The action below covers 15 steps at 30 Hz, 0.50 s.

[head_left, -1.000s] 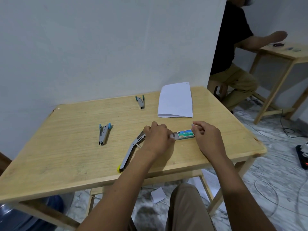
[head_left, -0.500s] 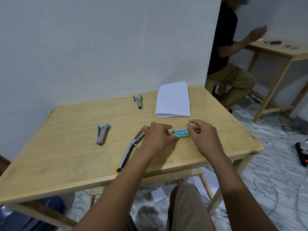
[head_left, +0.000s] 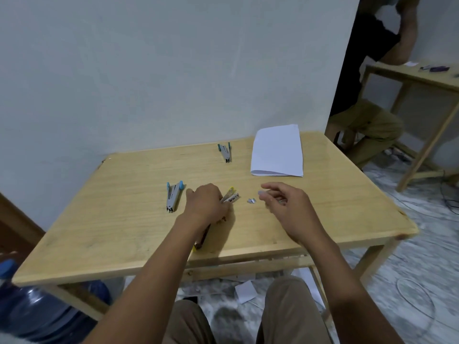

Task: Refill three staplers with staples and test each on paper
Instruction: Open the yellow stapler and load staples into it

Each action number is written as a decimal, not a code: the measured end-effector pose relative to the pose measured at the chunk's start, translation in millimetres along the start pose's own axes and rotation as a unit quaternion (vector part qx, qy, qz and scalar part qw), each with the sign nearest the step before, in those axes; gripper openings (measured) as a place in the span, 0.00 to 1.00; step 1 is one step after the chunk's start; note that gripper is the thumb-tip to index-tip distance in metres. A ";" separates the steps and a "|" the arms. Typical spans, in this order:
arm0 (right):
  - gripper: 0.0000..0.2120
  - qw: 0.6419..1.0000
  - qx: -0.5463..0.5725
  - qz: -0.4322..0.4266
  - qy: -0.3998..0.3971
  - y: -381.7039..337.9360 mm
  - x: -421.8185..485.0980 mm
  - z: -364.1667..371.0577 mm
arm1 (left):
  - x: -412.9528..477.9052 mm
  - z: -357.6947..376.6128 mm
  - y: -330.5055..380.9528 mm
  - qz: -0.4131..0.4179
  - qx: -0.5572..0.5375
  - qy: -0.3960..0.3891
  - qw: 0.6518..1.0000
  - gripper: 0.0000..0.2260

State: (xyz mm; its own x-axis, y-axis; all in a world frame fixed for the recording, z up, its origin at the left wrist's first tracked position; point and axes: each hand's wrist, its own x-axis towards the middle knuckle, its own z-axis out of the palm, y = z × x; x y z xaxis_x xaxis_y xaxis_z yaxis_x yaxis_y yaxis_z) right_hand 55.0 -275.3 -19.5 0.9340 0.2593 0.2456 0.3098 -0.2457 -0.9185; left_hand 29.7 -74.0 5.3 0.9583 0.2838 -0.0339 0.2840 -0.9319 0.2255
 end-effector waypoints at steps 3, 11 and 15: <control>0.05 0.998 0.056 0.013 -0.017 -4.5 -0.7 7.3 | -8.0 1.4 -9.6 0.026 -0.135 0.023 0.990 0.13; 0.07 0.995 0.041 -0.050 -0.077 -30.6 -1.0 27.9 | -27.7 -7.9 -30.8 0.007 -0.534 -0.075 0.842 0.14; 0.07 0.992 -0.016 -0.068 -0.106 -42.3 2.9 36.2 | -39.7 -9.5 -37.1 0.038 -0.594 -0.156 0.788 0.14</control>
State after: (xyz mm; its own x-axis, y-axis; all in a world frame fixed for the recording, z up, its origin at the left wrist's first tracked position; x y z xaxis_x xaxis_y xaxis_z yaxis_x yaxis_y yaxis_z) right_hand 38.2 -230.3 8.9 0.8260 0.4815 0.2930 0.4392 -0.2241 -0.8700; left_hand -19.2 -48.6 7.6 0.9848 -0.0048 -0.1735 0.1734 -0.0217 0.9846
